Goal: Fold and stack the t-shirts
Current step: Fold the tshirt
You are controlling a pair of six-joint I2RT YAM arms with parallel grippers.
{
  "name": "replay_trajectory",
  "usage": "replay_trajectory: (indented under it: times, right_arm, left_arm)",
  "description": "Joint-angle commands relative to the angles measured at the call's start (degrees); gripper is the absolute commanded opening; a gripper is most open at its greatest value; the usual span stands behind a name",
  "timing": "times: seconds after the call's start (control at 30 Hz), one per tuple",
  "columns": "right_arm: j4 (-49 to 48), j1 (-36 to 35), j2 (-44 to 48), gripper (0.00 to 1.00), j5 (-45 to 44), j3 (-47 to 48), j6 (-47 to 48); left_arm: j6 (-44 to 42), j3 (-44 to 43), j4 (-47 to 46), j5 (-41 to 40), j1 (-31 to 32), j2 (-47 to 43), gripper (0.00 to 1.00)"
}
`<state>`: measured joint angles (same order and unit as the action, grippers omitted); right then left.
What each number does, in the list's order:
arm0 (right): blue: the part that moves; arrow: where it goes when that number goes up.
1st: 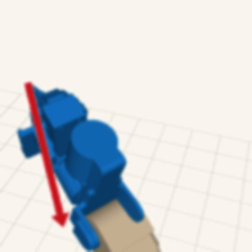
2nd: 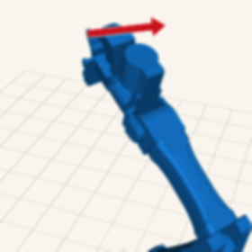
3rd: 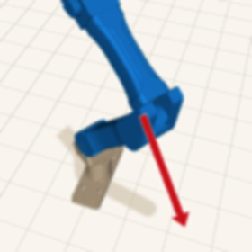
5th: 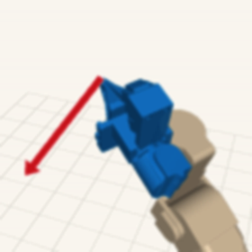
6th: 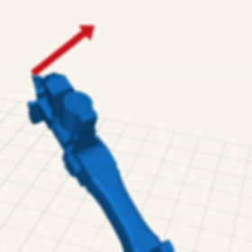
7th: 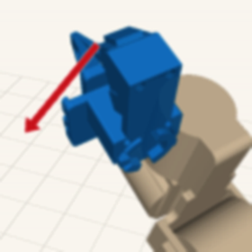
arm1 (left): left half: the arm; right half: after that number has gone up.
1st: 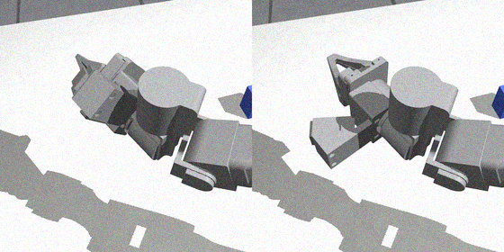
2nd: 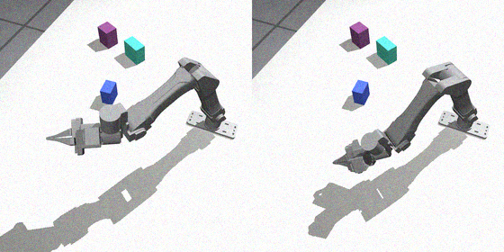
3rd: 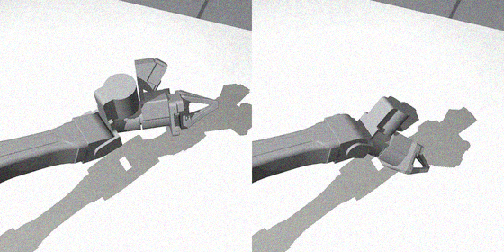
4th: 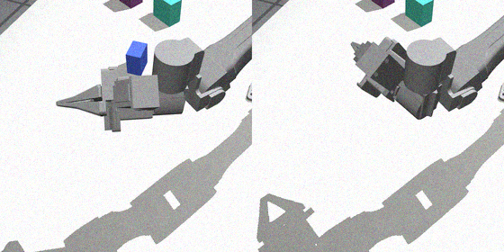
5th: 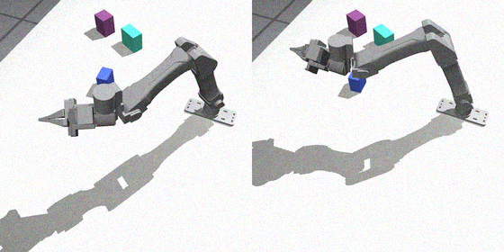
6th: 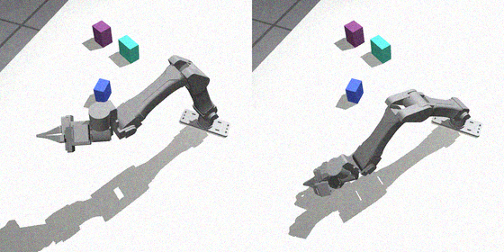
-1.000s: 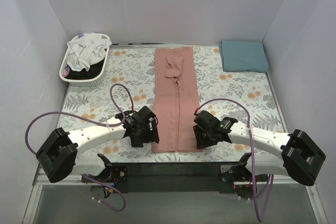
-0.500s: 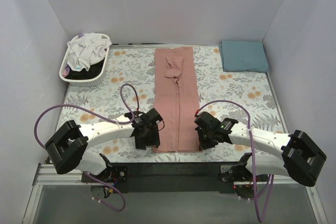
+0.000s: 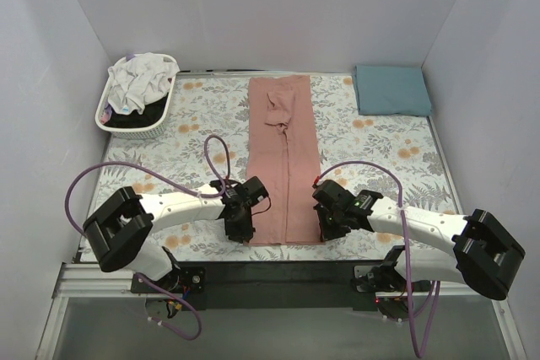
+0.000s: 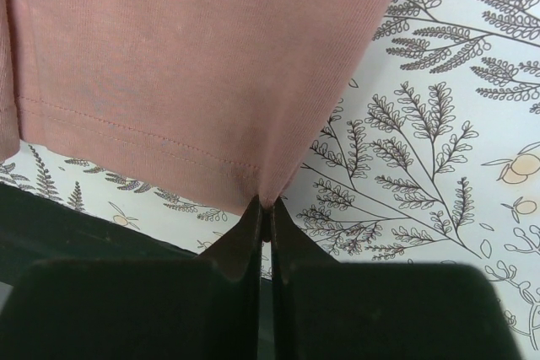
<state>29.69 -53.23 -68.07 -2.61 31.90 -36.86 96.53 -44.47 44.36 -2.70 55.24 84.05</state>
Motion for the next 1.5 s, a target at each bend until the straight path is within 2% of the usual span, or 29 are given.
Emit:
replay_trajectory:
  times: [0.0,0.03,0.07,0.1,0.23,0.37,0.5,0.57,0.67,0.77,0.8,1.0,1.17,1.47]
  right_arm:
    - [1.86,-0.56,-1.36,0.03,-0.03,-2.63,0.83]
    - [1.77,-0.64,-1.36,0.03,-0.02,-2.46,1.0]
    - [1.77,-0.56,-1.36,0.03,0.24,-2.37,1.52]
    - [1.77,-0.73,-1.45,0.03,0.59,-2.19,1.88]
    - [2.74,-1.78,-1.01,0.01,3.91,-1.93,2.06]
    - [5.19,-6.0,1.53,0.01,8.57,-2.98,-0.31]
    - [6.17,-8.99,4.96,0.01,9.47,-4.21,-3.21]
    - [6.43,-8.91,6.02,0.01,5.89,-3.43,-2.34]
    - [7.31,-5.66,3.22,0.01,4.11,1.48,3.54]
    - [8.98,0.91,-1.44,0.01,0.27,9.12,10.63]
    - [9.24,2.5,-2.67,0.01,-0.37,11.06,12.32]
    - [9.24,13.67,-12.33,0.01,-2.22,26.88,22.08]
    - [9.24,18.77,-18.05,0.01,-1.69,37.51,25.61]
    - [9.24,24.14,-27.54,0.01,0.24,48.24,29.12]
  left_arm:
    - [0.76,-0.53,1.08,-0.46,0.92,2.25,0.16]
    - [0.94,-0.62,1.25,-0.38,0.92,2.34,0.13]
    - [1.03,-0.62,1.52,-0.2,1.09,2.35,0.02]
    - [1.11,-0.62,1.78,-0.03,1.44,2.35,0.0]
    - [2.34,0.61,3.8,1.03,2.93,-0.8,0.0]
    - [6.64,3.15,6.52,2.61,6.89,-5.99,0.0]
    - [8.41,5.44,6.45,4.98,9.0,-11.18,0.0]
    - [8.24,5.1,5.13,4.38,8.57,-13.29,0.0]
    - [4.55,1.85,2.14,3.5,4.97,-13.47,0.0]
    - [-1.77,-2.98,-0.67,3.4,-1.35,-11.98,0.0]
    - [-3.35,-4.47,-2.24,3.4,-5.11,-10.5,0.0]
    - [-13.46,-14.94,-8.65,-0.2,-16.72,-2.94,0.0]
    - [-18.3,-21.61,-13.32,-1.6,-21.13,4.36,0.0]
    - [-22.35,-27.25,-18.25,-0.38,-27.38,11.65,0.0]
